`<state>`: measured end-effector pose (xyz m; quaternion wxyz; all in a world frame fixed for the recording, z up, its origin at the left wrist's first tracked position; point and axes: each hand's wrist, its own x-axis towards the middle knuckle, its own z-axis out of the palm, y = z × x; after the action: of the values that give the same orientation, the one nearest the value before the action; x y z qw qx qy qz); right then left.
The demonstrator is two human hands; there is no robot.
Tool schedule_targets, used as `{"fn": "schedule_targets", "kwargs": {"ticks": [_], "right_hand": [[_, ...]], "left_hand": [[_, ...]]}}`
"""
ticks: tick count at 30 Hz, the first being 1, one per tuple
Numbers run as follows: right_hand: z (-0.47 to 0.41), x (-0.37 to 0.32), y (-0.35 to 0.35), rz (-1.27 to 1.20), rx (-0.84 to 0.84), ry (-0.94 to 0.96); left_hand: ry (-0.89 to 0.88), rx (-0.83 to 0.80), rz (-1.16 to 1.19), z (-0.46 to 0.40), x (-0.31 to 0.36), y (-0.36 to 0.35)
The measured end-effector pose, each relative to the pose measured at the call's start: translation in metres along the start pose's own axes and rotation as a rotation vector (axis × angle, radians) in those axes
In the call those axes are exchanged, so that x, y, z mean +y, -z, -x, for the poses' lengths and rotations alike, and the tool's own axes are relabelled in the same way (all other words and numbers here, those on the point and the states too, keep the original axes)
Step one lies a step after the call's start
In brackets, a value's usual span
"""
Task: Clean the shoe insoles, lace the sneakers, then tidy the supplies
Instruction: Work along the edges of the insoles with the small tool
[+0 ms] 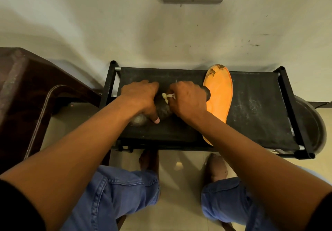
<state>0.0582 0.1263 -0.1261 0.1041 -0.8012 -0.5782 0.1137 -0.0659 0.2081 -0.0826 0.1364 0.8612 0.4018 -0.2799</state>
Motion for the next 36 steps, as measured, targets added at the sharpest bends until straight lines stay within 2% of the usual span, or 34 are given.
{"fn": "schedule_targets", "kwargs": {"ticks": [6,14,18,22,27,30,36], "right_hand": [[0.022,-0.011,-0.002,-0.038,-0.08,0.151],[0.012,-0.006,0.007,0.042,-0.061,0.025],[0.02,-0.01,0.006,-0.051,-0.134,0.101],[0.027,-0.016,0.007,-0.017,-0.11,0.141],[0.013,-0.003,0.014,0.137,-0.093,0.006],[0.008,0.003,0.016,0.132,-0.102,-0.041],[0.021,-0.009,0.006,-0.029,-0.184,0.091]], "left_hand": [[0.002,0.001,-0.019,0.0,0.004,0.001],[-0.008,-0.003,-0.011,0.002,0.003,0.001],[-0.004,0.0,-0.039,0.002,0.007,0.002],[0.006,0.008,-0.053,0.002,0.008,0.002],[-0.006,0.003,-0.03,0.003,0.006,0.002],[-0.008,-0.003,-0.039,0.004,0.006,0.003],[-0.005,0.011,-0.087,0.004,0.011,0.003]]}}
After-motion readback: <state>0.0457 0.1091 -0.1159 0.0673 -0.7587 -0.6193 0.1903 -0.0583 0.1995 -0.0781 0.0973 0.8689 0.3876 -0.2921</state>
